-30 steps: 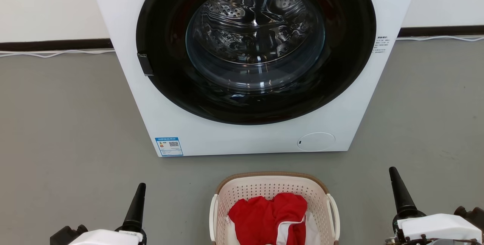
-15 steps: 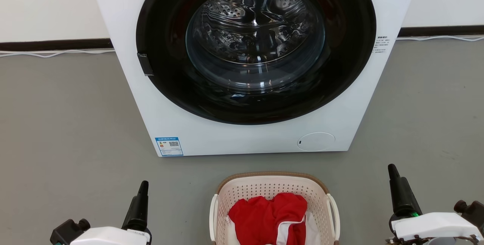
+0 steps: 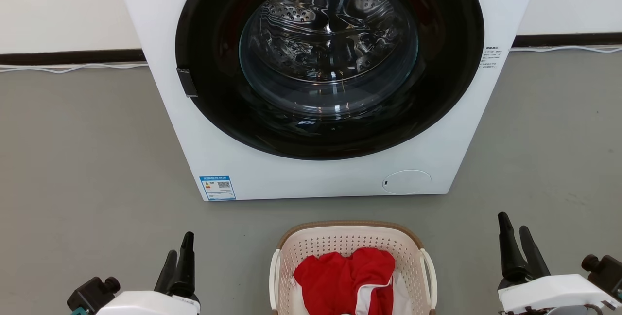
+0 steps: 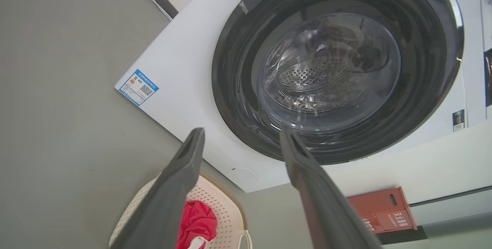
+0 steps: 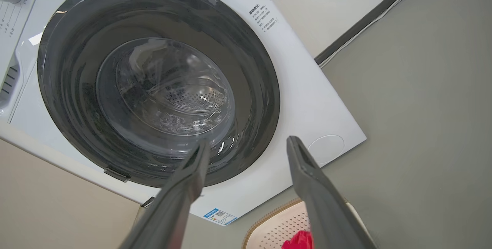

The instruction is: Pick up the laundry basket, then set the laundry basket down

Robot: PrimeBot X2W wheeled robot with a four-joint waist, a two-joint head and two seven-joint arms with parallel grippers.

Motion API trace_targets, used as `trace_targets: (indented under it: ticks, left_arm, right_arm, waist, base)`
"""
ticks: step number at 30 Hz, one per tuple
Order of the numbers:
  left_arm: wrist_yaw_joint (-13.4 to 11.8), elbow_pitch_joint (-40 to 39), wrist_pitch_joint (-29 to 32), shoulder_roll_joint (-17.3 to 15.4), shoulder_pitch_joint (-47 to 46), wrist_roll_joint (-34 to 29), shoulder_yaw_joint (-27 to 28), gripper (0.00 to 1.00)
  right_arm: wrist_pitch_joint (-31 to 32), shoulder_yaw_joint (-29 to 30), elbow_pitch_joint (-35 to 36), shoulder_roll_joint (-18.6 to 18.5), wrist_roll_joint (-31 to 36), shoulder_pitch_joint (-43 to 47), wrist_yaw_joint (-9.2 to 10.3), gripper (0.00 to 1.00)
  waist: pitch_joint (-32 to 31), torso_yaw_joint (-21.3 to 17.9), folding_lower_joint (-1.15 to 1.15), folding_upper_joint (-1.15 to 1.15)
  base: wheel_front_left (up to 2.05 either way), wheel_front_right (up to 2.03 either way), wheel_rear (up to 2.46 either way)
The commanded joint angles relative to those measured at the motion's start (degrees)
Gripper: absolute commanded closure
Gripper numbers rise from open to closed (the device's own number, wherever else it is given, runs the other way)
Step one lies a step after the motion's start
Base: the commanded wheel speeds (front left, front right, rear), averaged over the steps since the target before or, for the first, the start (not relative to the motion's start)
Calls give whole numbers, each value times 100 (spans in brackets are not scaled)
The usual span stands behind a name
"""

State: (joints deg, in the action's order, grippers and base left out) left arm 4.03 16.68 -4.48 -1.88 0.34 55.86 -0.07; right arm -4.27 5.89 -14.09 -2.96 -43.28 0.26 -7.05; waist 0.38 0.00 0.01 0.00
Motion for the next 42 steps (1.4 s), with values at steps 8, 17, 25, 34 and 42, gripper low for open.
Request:
trace_targets:
  ticks: [8,17,25,34,42]
  left_arm:
    - [-67,-169,-184,-56,-208,-592,41,0]
    - [-97,-164,-336,-64,-220,-1159,27,0]
    - [-129,-162,-470,-70,-210,-1646,14,0]
    - [-161,-150,-604,-77,-214,-2114,-12,0]
    - [-174,-106,-756,-85,-210,-2663,-24,0]
  right_arm:
    - [-205,-36,77,-110,688,-63,-26,0]
    - [-357,-54,45,-129,1336,-52,-29,0]
    - [-491,-69,-6,-162,1882,-44,-32,0]
    - [-625,-101,-153,-219,2396,-99,-35,0]
    - [-777,-134,-388,-331,2947,-231,-38,0]
  waist:
    - [8,-4,-1,0]
    - [11,-4,-1,0]
    - [4,0,-1,0]
    - [5,-14,-1,0]
    - [-6,-16,-1,0]
  base:
    - [0,0,0]
    - [0,0,0]
    - [0,0,0]
    - [0,0,0]
    - [0,0,0]
